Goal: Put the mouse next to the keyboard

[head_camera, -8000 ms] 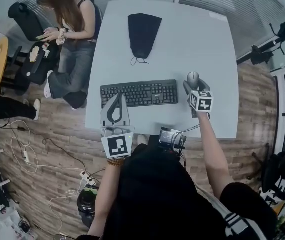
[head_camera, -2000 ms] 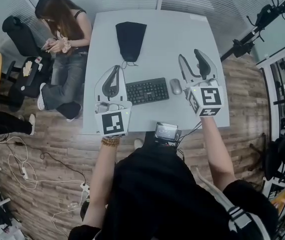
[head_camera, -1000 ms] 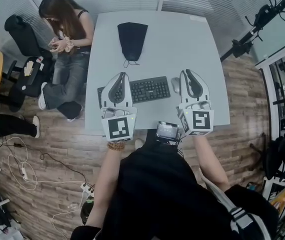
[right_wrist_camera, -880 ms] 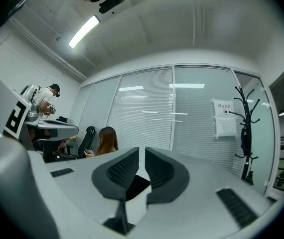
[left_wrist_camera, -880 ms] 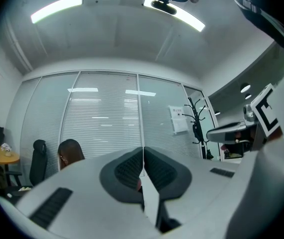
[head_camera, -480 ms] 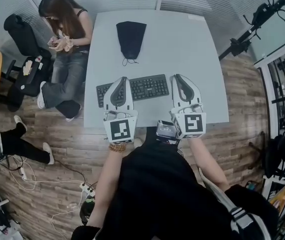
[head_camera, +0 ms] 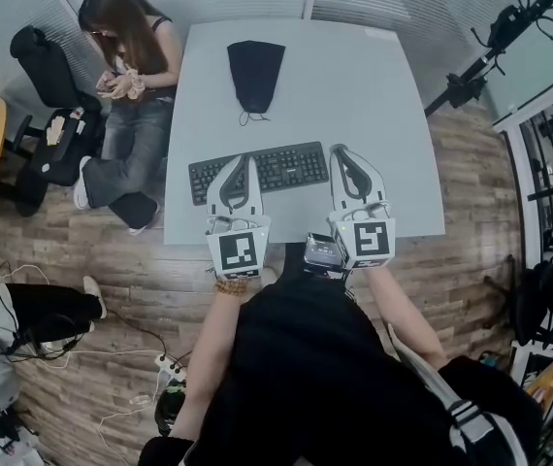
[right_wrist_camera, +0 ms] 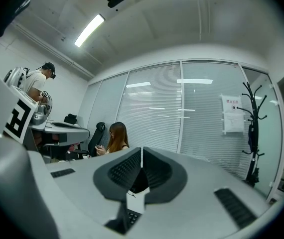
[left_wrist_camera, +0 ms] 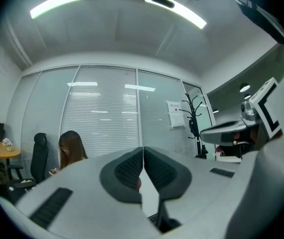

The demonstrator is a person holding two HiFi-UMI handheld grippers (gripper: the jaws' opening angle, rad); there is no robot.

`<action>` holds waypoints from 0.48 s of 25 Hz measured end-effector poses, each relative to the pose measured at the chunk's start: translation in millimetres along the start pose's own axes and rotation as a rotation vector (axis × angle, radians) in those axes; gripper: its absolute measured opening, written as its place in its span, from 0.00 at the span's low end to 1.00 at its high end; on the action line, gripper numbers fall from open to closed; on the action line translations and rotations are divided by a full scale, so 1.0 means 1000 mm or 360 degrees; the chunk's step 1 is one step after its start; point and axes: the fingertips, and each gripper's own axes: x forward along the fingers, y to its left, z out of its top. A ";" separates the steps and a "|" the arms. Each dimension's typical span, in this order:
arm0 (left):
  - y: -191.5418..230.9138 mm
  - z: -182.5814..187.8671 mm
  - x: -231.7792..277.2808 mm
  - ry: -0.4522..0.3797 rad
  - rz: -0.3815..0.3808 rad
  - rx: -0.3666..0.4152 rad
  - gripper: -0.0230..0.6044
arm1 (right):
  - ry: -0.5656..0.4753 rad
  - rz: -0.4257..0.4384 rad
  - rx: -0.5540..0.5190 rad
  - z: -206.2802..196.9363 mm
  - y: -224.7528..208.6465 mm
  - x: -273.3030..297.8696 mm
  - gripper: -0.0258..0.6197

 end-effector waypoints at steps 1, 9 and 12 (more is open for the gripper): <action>0.001 -0.001 -0.001 0.0008 -0.0001 0.0004 0.06 | 0.0005 0.0012 -0.0005 -0.001 0.003 -0.001 0.06; 0.003 -0.005 -0.006 0.0028 -0.0013 0.0023 0.06 | 0.0021 0.0050 0.0010 -0.005 0.016 0.001 0.05; 0.004 -0.007 -0.007 0.0031 -0.0015 0.0023 0.06 | 0.0026 0.0055 0.0007 -0.007 0.019 0.002 0.05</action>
